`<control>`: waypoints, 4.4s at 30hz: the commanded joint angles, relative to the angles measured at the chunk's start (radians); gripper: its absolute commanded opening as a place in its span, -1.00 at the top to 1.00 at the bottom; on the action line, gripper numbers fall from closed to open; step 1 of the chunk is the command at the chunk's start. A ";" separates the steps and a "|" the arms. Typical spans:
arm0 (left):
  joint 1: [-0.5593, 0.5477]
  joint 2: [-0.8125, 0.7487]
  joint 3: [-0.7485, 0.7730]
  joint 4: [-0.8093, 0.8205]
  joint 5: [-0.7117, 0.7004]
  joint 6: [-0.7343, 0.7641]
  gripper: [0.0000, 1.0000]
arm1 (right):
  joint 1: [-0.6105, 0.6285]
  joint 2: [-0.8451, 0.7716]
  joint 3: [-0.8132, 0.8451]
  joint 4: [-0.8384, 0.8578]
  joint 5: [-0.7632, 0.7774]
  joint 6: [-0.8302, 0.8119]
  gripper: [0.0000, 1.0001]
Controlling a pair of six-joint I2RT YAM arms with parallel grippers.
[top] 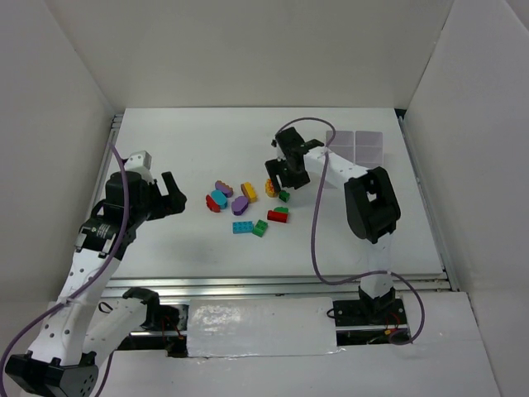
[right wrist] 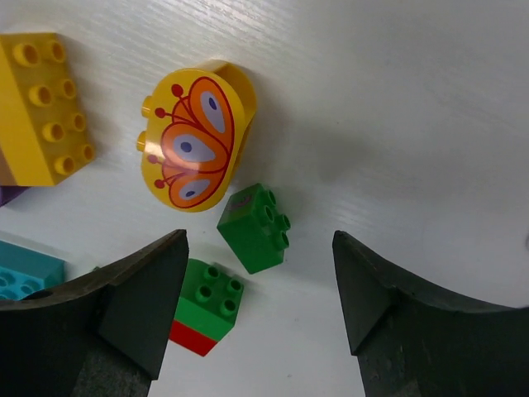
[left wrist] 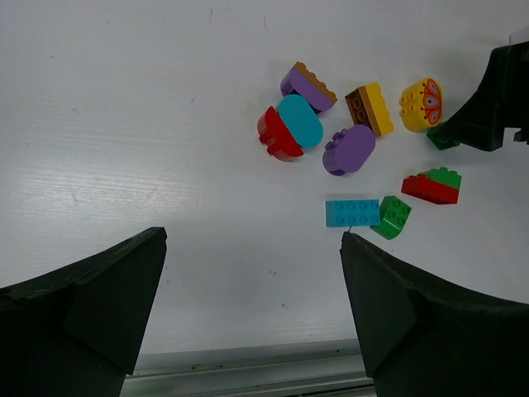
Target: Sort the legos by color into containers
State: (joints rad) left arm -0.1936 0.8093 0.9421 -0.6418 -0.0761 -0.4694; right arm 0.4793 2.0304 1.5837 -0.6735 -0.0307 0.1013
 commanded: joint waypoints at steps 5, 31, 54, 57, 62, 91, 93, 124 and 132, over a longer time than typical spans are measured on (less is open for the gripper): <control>-0.004 -0.004 -0.005 0.048 0.025 0.028 -0.99 | 0.016 0.051 0.035 0.028 -0.005 -0.037 -0.45; -0.006 -0.007 -0.008 0.051 0.045 0.032 -0.99 | 0.007 -0.215 -0.001 0.051 0.279 0.100 1.00; -0.006 -0.015 -0.012 0.060 0.065 0.043 -0.99 | -0.291 -0.087 0.269 0.163 0.497 0.101 0.85; -0.006 -0.013 -0.012 0.060 0.067 0.044 -0.99 | -0.303 -0.072 0.256 0.187 0.494 0.101 0.86; -0.006 -0.010 -0.014 0.062 0.067 0.046 -0.99 | -0.309 -0.039 0.245 0.219 0.497 0.101 0.86; -0.006 0.016 -0.014 0.067 0.107 0.052 -0.99 | -0.335 -0.016 0.148 0.292 0.449 0.118 -0.18; -0.006 0.013 -0.012 0.065 0.108 0.052 -0.99 | -0.337 -0.019 0.147 0.290 0.453 0.117 -0.29; -0.001 -0.041 0.012 0.007 -0.110 -0.009 -0.99 | 0.392 -0.320 -0.354 0.153 0.513 0.861 -0.56; -0.003 -0.045 0.009 0.011 -0.077 -0.002 -0.99 | 0.424 -0.205 -0.312 0.154 0.503 0.934 -0.48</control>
State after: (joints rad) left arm -0.1944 0.7807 0.9276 -0.6651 -0.1772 -0.4763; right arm 0.8909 1.8008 1.2175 -0.5213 0.4320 0.9691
